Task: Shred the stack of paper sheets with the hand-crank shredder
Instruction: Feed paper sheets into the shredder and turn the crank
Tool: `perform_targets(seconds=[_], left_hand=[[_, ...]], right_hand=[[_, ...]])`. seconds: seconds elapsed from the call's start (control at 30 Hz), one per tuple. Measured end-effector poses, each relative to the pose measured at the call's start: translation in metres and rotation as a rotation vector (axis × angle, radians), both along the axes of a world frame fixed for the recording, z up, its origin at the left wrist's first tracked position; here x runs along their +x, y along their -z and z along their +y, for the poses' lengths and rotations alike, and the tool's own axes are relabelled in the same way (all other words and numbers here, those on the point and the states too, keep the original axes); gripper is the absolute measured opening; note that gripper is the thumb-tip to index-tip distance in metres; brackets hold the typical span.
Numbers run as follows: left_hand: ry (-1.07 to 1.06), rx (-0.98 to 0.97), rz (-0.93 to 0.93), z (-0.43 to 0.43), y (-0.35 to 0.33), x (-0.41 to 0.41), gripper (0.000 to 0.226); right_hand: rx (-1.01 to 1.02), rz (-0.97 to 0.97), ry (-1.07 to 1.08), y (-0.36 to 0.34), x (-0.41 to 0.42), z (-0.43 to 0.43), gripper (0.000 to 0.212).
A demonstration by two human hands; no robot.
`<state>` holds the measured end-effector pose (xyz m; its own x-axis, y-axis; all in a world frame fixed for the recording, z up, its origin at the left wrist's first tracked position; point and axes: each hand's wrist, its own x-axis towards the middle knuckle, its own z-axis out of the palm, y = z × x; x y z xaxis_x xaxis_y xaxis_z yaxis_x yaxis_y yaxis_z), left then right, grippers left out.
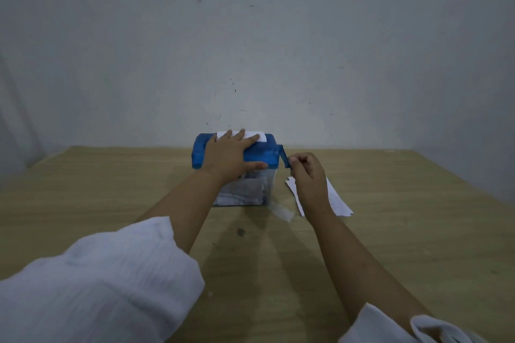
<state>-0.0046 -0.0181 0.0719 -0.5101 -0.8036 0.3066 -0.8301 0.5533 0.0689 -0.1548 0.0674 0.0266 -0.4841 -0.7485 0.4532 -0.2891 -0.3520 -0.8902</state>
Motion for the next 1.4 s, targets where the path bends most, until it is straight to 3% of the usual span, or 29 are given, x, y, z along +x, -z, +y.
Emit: perform_targets(seconds=[0.2, 0.4, 0.63, 0.9, 0.97, 1.23, 1.4], left_hand=[[0.056, -0.056, 0.018, 0.002, 0.002, 0.003, 0.068], [0.088, -0.082, 0.024, -0.002, 0.003, 0.003, 0.067], [0.083, -0.089, 0.035, -0.005, 0.006, 0.002, 0.067], [0.06, -0.082, 0.044, -0.004, 0.007, 0.003, 0.067], [0.039, -0.059, 0.042, -0.001, 0.006, 0.002, 0.068], [-0.037, 0.015, 0.043, 0.008, 0.002, -0.001, 0.069], [-0.06, 0.034, 0.042, 0.01, 0.001, -0.003, 0.069]], right_hand=[[-0.157, -0.114, -0.074, -0.023, -0.005, -0.012, 0.011], [-0.13, -0.091, 0.017, -0.05, -0.016, -0.057, 0.011], [0.154, -0.135, 0.103, -0.036, -0.027, -0.112, 0.014], [0.427, -0.132, 0.097, 0.01, -0.024, -0.093, 0.011], [0.408, -0.198, 0.103, 0.018, -0.021, -0.085, 0.014], [0.34, -0.104, 0.091, 0.03, -0.007, -0.05, 0.013], [0.195, -0.227, 0.063, 0.038, 0.002, -0.035, 0.018]])
